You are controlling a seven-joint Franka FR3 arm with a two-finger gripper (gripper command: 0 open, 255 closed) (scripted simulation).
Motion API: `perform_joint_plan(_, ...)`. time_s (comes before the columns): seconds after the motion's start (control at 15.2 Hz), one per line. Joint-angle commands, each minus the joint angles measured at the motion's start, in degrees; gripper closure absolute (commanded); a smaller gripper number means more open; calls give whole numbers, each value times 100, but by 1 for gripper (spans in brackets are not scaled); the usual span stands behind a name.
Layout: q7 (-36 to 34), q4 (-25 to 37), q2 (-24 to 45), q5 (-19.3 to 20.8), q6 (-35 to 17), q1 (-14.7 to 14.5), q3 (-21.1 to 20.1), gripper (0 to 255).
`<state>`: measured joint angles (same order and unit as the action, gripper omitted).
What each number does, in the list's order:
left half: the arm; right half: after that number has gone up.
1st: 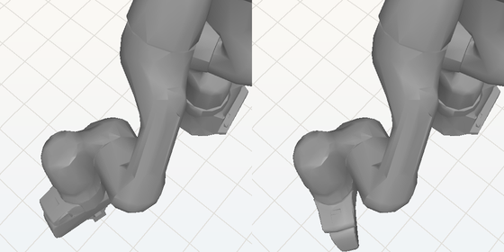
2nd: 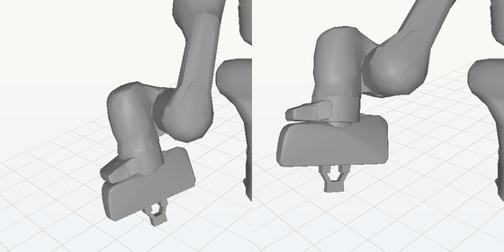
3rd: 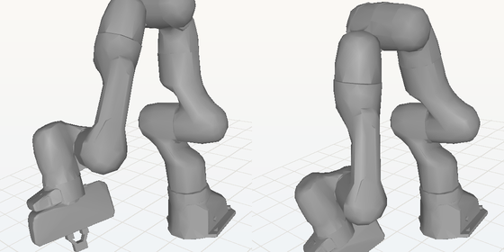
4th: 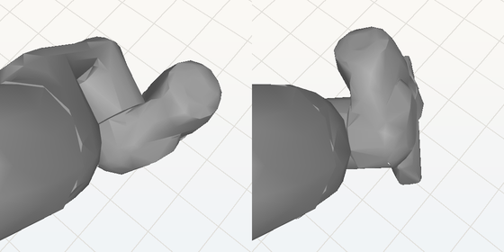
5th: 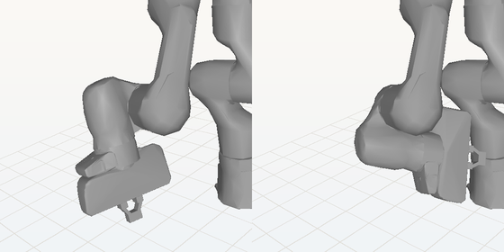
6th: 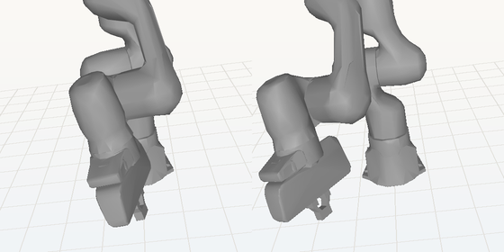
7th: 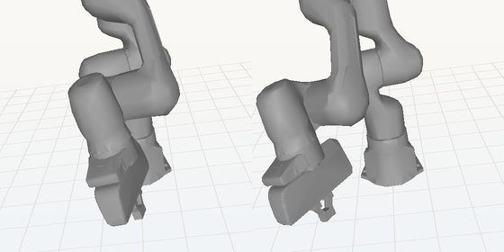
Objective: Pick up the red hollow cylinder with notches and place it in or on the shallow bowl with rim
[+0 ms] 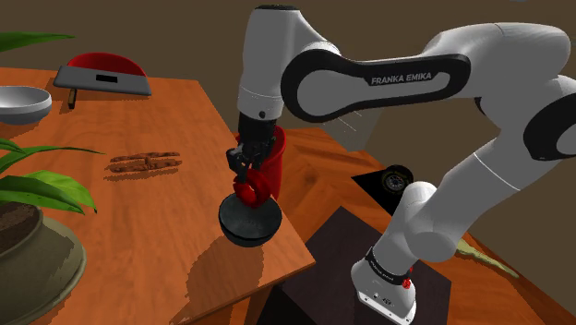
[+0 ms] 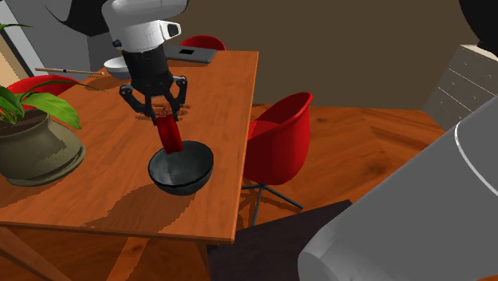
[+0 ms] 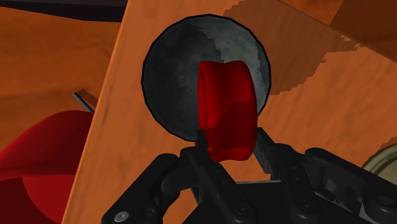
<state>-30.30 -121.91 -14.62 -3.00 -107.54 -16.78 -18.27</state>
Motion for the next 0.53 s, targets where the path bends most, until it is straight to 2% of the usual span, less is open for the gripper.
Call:
perform_joint_plan(0.0, -9, -125, 22, 2, -151, -3, -11, 255)
perform_joint_plan(0.46, -41, -532, 133, 19, -665, -9, -47, 255)
